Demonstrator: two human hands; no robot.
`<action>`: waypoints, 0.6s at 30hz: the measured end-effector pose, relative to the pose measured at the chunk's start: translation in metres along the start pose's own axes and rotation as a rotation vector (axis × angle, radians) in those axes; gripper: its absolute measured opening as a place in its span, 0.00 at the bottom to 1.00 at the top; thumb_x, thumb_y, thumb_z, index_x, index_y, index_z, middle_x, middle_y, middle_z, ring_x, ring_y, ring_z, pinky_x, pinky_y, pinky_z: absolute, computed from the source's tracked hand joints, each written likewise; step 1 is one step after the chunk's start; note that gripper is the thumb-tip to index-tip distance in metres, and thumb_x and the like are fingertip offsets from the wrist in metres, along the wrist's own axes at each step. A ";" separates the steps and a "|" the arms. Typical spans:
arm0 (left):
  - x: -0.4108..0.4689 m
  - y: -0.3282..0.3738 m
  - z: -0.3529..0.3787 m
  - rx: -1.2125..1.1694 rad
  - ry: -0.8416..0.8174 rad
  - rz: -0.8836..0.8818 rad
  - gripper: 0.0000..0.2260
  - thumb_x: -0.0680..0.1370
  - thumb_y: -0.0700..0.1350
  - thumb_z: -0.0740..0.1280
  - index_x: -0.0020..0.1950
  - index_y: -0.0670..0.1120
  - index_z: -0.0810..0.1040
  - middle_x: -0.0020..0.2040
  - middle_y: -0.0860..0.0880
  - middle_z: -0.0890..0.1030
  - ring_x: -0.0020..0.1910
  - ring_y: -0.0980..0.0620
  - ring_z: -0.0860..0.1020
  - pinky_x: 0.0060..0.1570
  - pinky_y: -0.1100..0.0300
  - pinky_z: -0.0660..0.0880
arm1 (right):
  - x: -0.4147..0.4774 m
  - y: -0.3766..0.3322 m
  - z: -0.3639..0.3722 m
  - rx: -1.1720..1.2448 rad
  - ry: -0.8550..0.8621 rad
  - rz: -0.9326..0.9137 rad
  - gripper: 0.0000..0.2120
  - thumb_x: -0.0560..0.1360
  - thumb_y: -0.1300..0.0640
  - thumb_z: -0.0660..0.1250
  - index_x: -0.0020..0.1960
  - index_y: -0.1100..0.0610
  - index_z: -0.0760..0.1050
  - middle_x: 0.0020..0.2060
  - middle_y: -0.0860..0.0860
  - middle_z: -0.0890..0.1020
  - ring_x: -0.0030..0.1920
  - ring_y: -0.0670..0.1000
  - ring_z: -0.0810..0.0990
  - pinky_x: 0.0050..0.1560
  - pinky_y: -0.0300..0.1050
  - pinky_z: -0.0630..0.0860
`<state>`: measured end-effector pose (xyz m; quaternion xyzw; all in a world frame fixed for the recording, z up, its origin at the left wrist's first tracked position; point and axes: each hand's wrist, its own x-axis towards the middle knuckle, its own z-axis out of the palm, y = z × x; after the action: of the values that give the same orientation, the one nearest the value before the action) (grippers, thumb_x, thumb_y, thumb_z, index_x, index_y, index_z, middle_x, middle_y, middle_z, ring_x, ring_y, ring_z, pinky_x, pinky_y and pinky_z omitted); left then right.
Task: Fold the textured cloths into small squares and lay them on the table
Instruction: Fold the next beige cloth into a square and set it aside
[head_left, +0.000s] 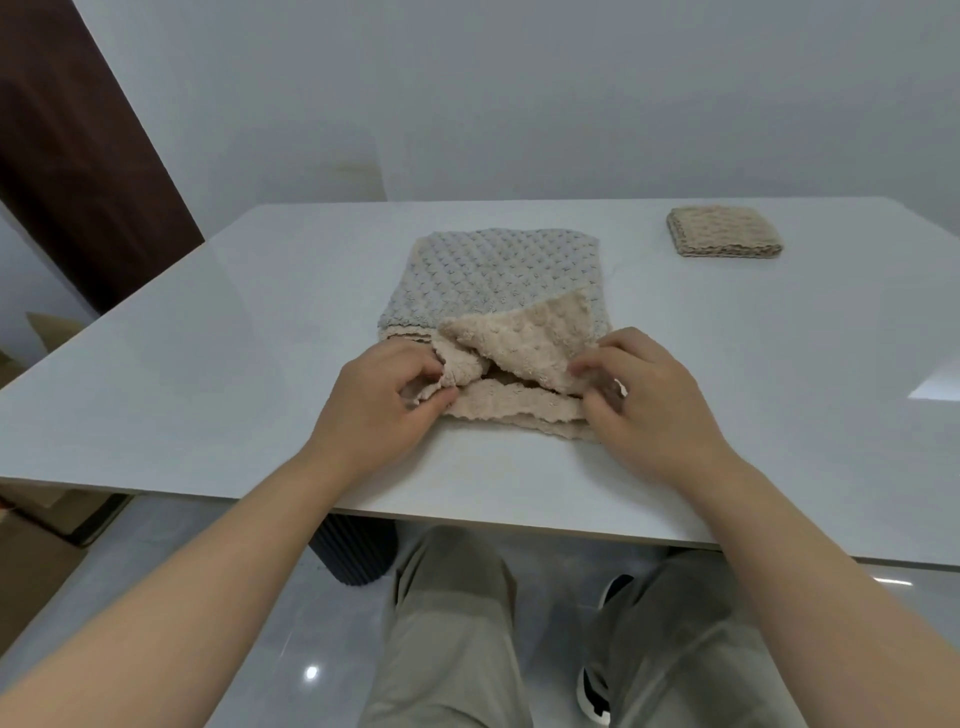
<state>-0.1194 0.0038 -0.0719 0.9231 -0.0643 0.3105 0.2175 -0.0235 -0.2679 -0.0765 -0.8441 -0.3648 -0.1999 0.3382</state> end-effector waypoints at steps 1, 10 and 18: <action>-0.001 -0.001 0.000 0.038 -0.054 -0.006 0.07 0.74 0.45 0.78 0.45 0.46 0.82 0.41 0.59 0.78 0.42 0.57 0.73 0.44 0.68 0.69 | -0.001 0.000 -0.001 0.022 -0.095 0.035 0.13 0.72 0.58 0.65 0.53 0.52 0.83 0.48 0.45 0.77 0.45 0.46 0.76 0.48 0.41 0.75; 0.013 0.012 -0.017 -0.089 -0.129 -0.299 0.03 0.75 0.45 0.73 0.45 0.54 0.85 0.38 0.60 0.82 0.41 0.64 0.77 0.39 0.71 0.70 | 0.017 -0.011 -0.011 0.206 -0.161 0.274 0.11 0.77 0.45 0.70 0.57 0.44 0.82 0.47 0.38 0.79 0.49 0.38 0.77 0.51 0.36 0.71; 0.062 0.019 -0.035 -0.232 0.061 -0.425 0.04 0.75 0.45 0.74 0.48 0.52 0.84 0.42 0.56 0.84 0.45 0.57 0.82 0.46 0.58 0.79 | 0.065 -0.014 -0.021 0.367 0.111 0.454 0.15 0.75 0.57 0.73 0.59 0.43 0.79 0.46 0.40 0.78 0.39 0.38 0.77 0.42 0.35 0.74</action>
<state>-0.0937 0.0035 -0.0024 0.8750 0.1029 0.2761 0.3842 0.0062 -0.2445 -0.0179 -0.8168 -0.1777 -0.0956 0.5404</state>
